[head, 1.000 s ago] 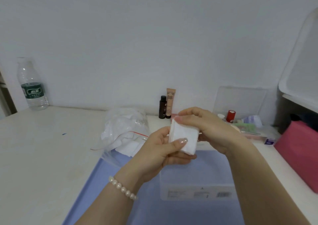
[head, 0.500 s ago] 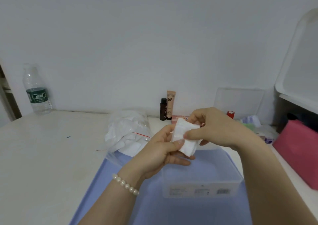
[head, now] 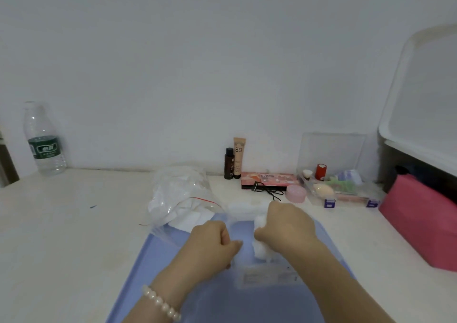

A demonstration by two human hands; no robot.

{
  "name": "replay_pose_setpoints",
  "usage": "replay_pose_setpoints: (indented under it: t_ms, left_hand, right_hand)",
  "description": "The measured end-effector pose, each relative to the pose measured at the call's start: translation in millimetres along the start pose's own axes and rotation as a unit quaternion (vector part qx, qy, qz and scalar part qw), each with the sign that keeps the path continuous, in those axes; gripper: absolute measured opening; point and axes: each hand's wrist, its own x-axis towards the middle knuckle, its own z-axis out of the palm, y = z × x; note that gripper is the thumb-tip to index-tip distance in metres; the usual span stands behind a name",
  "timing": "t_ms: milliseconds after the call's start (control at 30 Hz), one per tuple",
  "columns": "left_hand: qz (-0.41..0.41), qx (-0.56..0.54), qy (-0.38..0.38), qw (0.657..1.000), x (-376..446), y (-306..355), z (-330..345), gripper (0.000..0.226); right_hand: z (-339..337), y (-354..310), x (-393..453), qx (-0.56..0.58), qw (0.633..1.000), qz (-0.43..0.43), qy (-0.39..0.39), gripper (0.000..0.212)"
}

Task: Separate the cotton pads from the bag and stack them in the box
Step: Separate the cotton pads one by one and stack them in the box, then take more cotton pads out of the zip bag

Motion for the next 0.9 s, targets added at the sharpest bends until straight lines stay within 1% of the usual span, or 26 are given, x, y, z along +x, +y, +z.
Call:
replay_pose_setpoints:
  t_ms: [133,267,333,400,467,533,600,667,767,900]
  left_hand:
    - [0.017,-0.059,0.005,0.998,0.2,-7.0,9.1,0.034]
    - [0.034,-0.055,0.003,0.998,0.4,-11.5,12.1,0.032]
    - [0.038,-0.036,0.002,0.999,0.1,-11.4,12.8,0.033]
    - [0.038,-0.026,0.001,0.999,-0.1,-10.4,12.1,0.035]
    - [0.031,-0.054,0.012,0.998,-0.6,-9.3,11.3,0.044]
    - [0.023,-0.084,0.024,0.996,-0.8,-7.8,11.9,0.050]
    - [0.025,-0.105,0.025,0.994,-1.8,-5.4,13.7,0.048]
    - [0.035,-0.114,0.028,0.992,-2.0,-5.0,15.1,0.050]
    - [0.041,-0.115,0.018,0.992,-0.3,-7.0,16.5,0.064]
    - [0.040,-0.108,-0.004,0.993,0.5,-8.4,19.3,0.086]
  right_hand:
    - [19.5,-9.8,2.6,0.004,1.000,-0.007,0.013,0.024]
    - [26.4,-15.1,5.7,0.063,0.997,-0.042,-0.013,0.027]
    - [25.7,-14.0,7.5,0.112,0.991,-0.058,-0.046,0.026]
    - [17.0,-9.3,7.1,0.200,0.973,-0.048,-0.107,0.030]
    - [4.1,-0.7,6.3,0.283,0.942,-0.035,-0.175,0.033]
    - [-7.7,11.1,8.6,0.312,0.927,-0.039,-0.204,0.033]
    - [-14.9,21.6,11.5,0.281,0.937,-0.049,-0.201,0.035]
    - [-14.6,26.9,13.7,0.204,0.958,-0.054,-0.193,0.041]
    - [-5.9,22.4,12.1,0.097,0.977,-0.075,-0.173,0.051]
    - [5.9,10.5,9.2,0.055,0.982,-0.118,-0.135,0.059]
